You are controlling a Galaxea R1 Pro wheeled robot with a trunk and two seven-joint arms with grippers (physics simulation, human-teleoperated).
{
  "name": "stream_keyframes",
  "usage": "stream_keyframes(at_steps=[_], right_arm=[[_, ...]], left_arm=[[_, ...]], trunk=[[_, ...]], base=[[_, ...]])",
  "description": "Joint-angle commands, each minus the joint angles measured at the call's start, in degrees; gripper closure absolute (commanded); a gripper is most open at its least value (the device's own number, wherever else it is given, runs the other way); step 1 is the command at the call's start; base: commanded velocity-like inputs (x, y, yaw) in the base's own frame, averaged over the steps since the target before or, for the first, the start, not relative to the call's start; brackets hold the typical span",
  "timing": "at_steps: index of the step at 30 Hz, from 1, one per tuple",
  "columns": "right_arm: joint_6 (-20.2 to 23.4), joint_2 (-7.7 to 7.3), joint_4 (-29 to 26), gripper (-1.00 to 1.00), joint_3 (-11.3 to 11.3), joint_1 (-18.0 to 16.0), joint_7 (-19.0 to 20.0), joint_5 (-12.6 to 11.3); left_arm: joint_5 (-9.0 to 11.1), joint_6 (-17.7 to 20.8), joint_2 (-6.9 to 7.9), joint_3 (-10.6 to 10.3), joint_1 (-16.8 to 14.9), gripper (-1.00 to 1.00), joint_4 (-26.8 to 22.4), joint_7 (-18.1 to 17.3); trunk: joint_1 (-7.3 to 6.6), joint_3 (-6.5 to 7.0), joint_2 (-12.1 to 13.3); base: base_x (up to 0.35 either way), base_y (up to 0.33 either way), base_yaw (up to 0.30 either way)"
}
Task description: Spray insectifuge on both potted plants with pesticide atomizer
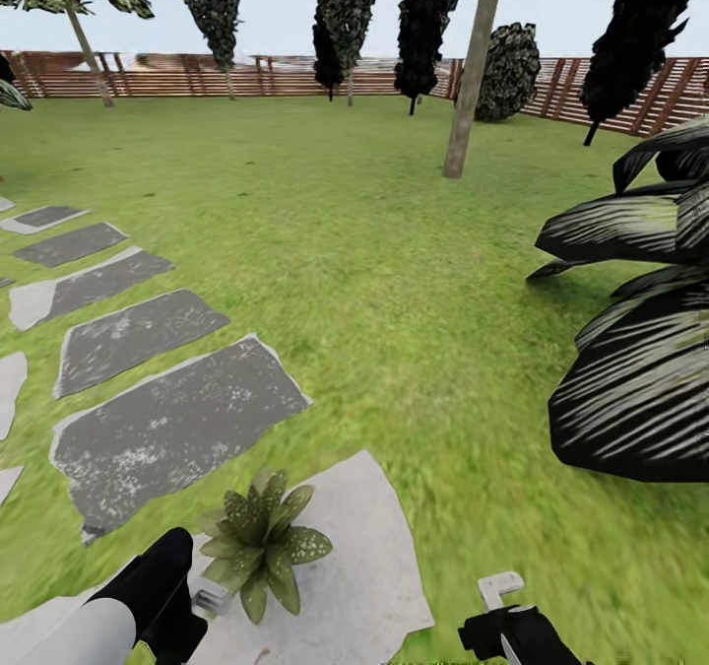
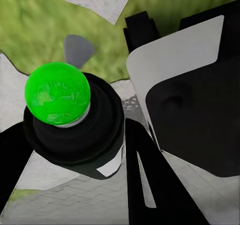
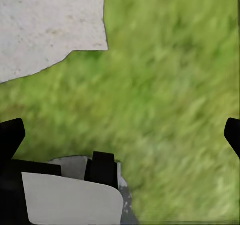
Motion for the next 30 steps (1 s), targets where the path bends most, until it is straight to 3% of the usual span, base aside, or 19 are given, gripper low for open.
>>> stream_keyframes(at_steps=[1,8,16,25,30], right_arm=[[0.3,-0.05,-0.1,-1.00,0.1,0.0,0.3,0.4],[0.3,-0.05,-0.2,-1.00,0.2,0.0,0.3,0.5],[0.3,-0.05,-0.2,-1.00,0.2,0.0,0.3,0.5],[0.3,-0.05,-0.2,-1.00,0.2,0.0,0.3,0.5],[0.3,-0.05,-0.2,-1.00,0.2,0.0,0.3,0.5]], left_arm=[[-0.5,0.2,0.03,-0.1,0.0,1.00,-0.1,-0.5],[-0.5,0.2,0.03,-0.1,0.0,1.00,-0.1,-0.5],[-0.5,0.2,0.03,-0.3,0.0,1.00,-0.1,-0.5],[-0.5,0.2,0.05,-0.2,-2.3,1.00,-0.1,-0.5],[-0.5,0.2,0.03,-0.1,-2.5,1.00,-0.1,-0.5]], trunk=[[0.00,-0.08,0.0],[0.00,-0.32,0.0],[0.00,-0.34,0.0],[0.00,-0.34,0.0],[0.00,-0.34,0.0]], base=[[0.000,0.015,-0.287],[0.000,0.229,-0.282],[0.000,0.272,-0.028],[0.000,0.023,-0.009],[0.053,0.036,-0.240]])
